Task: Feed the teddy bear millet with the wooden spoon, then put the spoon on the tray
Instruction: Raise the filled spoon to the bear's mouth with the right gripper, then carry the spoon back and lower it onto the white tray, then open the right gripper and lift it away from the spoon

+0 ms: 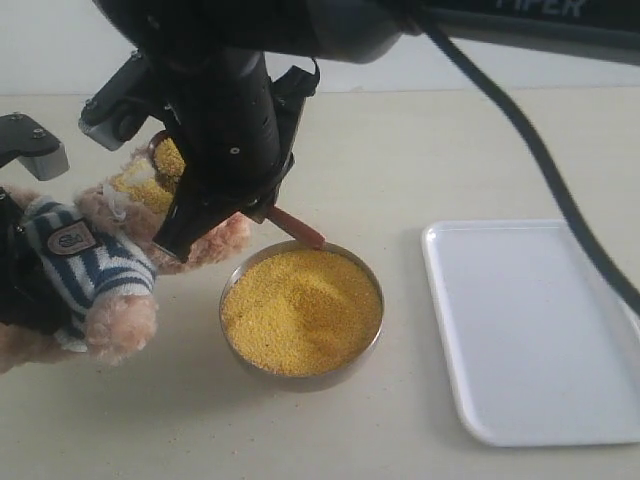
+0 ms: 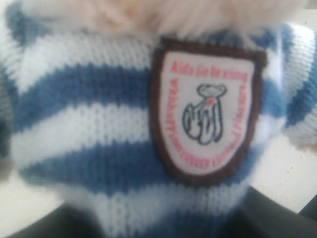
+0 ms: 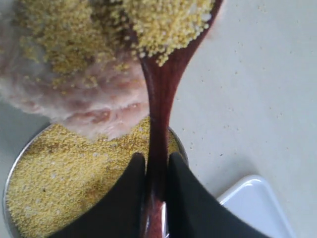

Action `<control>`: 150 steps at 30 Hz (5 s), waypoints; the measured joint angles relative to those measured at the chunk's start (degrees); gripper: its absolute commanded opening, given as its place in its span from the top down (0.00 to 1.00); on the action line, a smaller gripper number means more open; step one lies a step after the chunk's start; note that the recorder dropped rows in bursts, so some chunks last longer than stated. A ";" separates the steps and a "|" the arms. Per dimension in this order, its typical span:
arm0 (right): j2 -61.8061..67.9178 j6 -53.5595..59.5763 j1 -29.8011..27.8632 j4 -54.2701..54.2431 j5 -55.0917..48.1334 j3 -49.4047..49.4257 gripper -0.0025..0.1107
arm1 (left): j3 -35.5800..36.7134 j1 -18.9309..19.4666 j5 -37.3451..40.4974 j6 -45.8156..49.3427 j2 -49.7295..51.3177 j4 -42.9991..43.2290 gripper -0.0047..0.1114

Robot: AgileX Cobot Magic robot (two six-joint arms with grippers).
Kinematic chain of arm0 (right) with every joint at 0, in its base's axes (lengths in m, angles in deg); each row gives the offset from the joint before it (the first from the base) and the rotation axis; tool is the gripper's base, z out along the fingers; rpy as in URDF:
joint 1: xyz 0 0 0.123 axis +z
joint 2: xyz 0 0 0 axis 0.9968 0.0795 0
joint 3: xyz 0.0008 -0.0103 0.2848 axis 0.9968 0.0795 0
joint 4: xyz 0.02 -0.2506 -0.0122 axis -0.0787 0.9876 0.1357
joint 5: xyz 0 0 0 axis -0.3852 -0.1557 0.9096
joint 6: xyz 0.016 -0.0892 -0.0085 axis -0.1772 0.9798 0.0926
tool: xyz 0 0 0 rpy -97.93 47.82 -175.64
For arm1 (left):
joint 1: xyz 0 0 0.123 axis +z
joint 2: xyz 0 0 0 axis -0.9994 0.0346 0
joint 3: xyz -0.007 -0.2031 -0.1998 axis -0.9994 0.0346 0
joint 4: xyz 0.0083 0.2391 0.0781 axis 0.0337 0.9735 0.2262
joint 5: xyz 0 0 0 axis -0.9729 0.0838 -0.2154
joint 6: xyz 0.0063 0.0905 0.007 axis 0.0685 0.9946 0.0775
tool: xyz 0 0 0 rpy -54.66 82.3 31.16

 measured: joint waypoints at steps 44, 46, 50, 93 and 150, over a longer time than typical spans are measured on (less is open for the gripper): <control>0.26 -5.61 11.54 36.50 0.00 5.81 0.98 | 0.00 0.00 -2.22 -1.95 0.00 -0.83 0.93; -0.12 -5.84 11.54 36.63 0.21 5.91 0.98 | 0.00 0.00 -2.22 -2.32 0.00 -0.83 0.93; -1.29 -6.22 11.54 37.29 0.19 5.91 0.98 | 0.00 0.00 -2.62 -3.66 0.00 -0.94 0.93; -27.03 -3.47 -38.94 -16.24 26.59 61.97 0.98 | 0.00 0.00 -12.85 -24.98 2.73 0.65 0.93; -61.94 -2.75 -39.07 -23.15 39.57 68.75 0.98 | 0.00 0.00 -17.66 -38.98 13.61 -3.63 0.79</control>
